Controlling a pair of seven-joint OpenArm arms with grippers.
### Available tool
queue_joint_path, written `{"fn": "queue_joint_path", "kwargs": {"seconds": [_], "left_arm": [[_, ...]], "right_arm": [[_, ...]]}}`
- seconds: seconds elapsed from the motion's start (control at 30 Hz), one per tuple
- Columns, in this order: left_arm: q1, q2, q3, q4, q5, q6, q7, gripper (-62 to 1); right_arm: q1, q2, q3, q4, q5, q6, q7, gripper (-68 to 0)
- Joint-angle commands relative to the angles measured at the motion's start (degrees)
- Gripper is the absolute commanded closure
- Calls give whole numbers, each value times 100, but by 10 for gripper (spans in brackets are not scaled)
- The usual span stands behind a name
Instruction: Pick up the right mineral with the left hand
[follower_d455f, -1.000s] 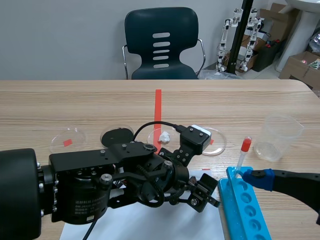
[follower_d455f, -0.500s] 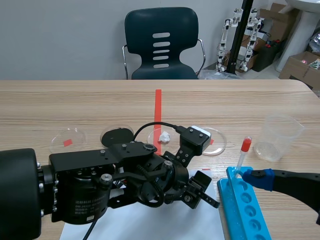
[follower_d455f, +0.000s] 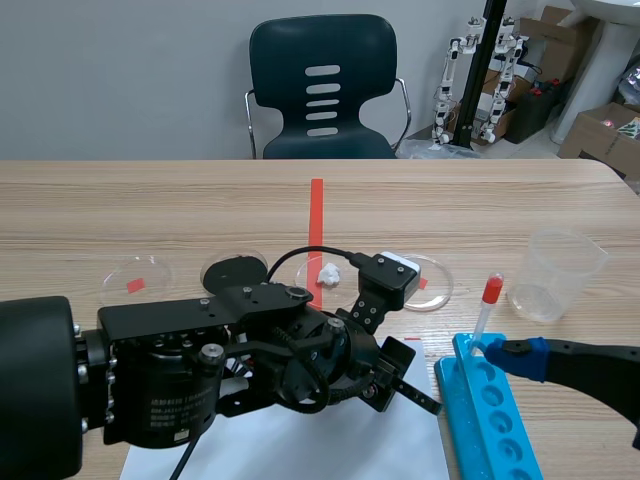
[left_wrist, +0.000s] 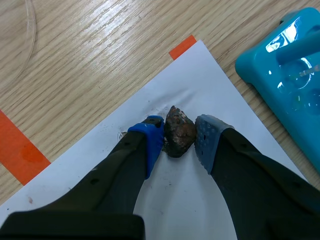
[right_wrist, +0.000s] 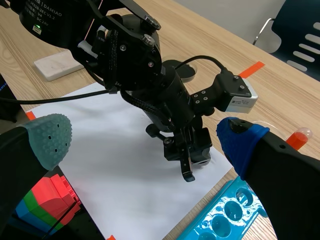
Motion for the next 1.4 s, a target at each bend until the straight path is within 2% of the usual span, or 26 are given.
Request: {"fn": "queue_joint_path", "kwargs": {"seconds": [0.0, 0.5, 0.7, 0.9, 1.03, 1.2, 1.3, 1.37], "left_arm": [[0, 61, -9, 92, -17, -9, -55, -112], [-15, 11, -9, 122, -17, -9, -74, -113], [-20, -289, -11, 719, -81, -9, -223, -113], [-15, -778, -105, 1344, -81, -11, -566, -113], [0, -1193, -376, 1602, -136, -9, -651, -113], [61, -1945, -710, 2020, -472, -24, -953, -113], [168, -2492, -981, 2396, -734, -389, -1169, -113], [304, -2883, -1178, 2697, -798, -680, -1342, -113]], "right_arm": [[4, -15, 59, 129, 61, -22, 87, -606], [4, -15, 59, 129, 61, -22, 87, -606], [4, -15, 59, 129, 61, -22, 87, -606], [4, -15, 59, 129, 61, -22, 87, -606], [4, -15, 59, 129, 61, -22, 87, -606], [4, -15, 59, 129, 61, -22, 87, -606], [4, -15, 59, 129, 61, -22, 85, -606], [4, -15, 59, 129, 61, -22, 85, -606]]}}
